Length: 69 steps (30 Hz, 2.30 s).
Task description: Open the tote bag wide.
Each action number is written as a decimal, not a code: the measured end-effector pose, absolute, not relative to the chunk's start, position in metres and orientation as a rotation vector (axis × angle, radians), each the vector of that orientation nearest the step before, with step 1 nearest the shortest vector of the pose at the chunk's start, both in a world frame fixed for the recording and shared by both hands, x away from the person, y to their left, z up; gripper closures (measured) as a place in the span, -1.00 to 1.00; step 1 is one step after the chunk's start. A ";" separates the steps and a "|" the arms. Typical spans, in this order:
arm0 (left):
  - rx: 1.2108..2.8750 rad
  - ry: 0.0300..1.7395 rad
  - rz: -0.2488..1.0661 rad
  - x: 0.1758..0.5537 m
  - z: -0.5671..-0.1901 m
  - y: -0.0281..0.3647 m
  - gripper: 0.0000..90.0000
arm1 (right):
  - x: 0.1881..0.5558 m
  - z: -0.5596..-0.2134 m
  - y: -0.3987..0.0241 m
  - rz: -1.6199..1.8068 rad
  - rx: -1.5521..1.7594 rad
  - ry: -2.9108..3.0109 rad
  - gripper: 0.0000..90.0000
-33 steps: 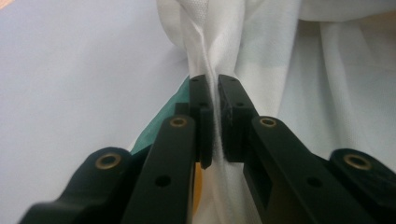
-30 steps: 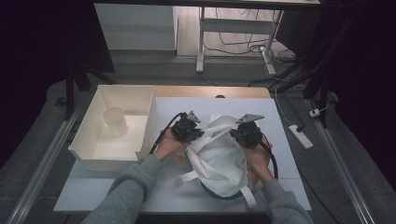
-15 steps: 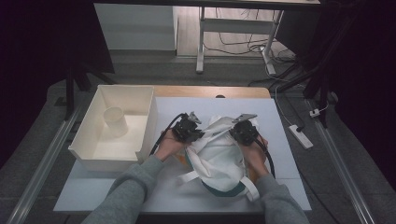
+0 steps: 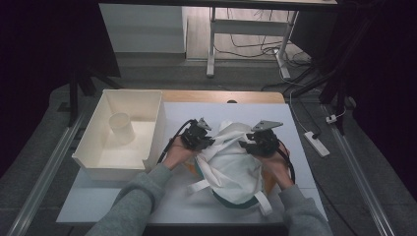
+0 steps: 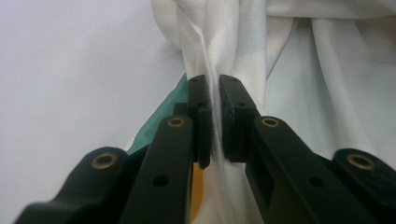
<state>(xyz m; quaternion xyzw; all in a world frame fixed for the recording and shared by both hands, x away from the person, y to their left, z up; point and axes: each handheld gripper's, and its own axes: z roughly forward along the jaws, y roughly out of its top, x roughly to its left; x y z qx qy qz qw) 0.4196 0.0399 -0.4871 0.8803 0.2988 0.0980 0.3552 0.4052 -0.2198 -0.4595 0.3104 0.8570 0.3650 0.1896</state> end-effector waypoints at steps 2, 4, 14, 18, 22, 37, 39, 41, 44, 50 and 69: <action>2.274 0.773 0.252 0.420 -0.487 0.040 0.84 | 0.398 -0.458 -0.216 1.007 0.824 2.481 0.08; 2.273 0.773 0.249 0.420 -0.488 0.040 0.84 | 0.391 -0.460 -0.212 0.973 0.776 2.552 0.00; 2.272 0.780 0.244 0.420 -0.488 0.040 0.84 | 0.378 -0.476 -0.185 0.821 0.609 2.718 -0.07; 2.274 0.780 0.244 0.420 -0.489 0.040 0.84 | 0.383 -0.493 -0.178 0.720 0.600 2.786 -0.10; 2.273 0.781 0.240 0.421 -0.489 0.040 0.84 | 0.387 -0.498 -0.177 0.730 0.607 2.814 0.00; 2.264 0.803 0.248 0.421 -0.491 0.042 0.85 | 0.366 -0.491 -0.183 0.679 0.468 2.843 0.94; 2.266 0.800 0.244 0.420 -0.492 0.041 0.86 | 0.363 -0.491 -0.185 0.678 0.460 2.856 0.95; 2.267 0.799 0.248 0.420 -0.491 0.041 0.86 | 0.362 -0.495 -0.186 0.680 0.476 2.865 0.94; 2.267 0.798 0.249 0.419 -0.491 0.041 0.86 | 0.365 -0.500 -0.189 0.713 0.539 2.874 0.94; 2.256 0.800 0.251 0.420 -0.491 0.043 0.86 | 0.363 -0.501 -0.191 0.733 0.544 2.860 0.95; 2.243 0.790 0.264 0.417 -0.489 0.039 0.87 | 0.365 -0.467 -0.216 0.917 0.625 2.696 0.31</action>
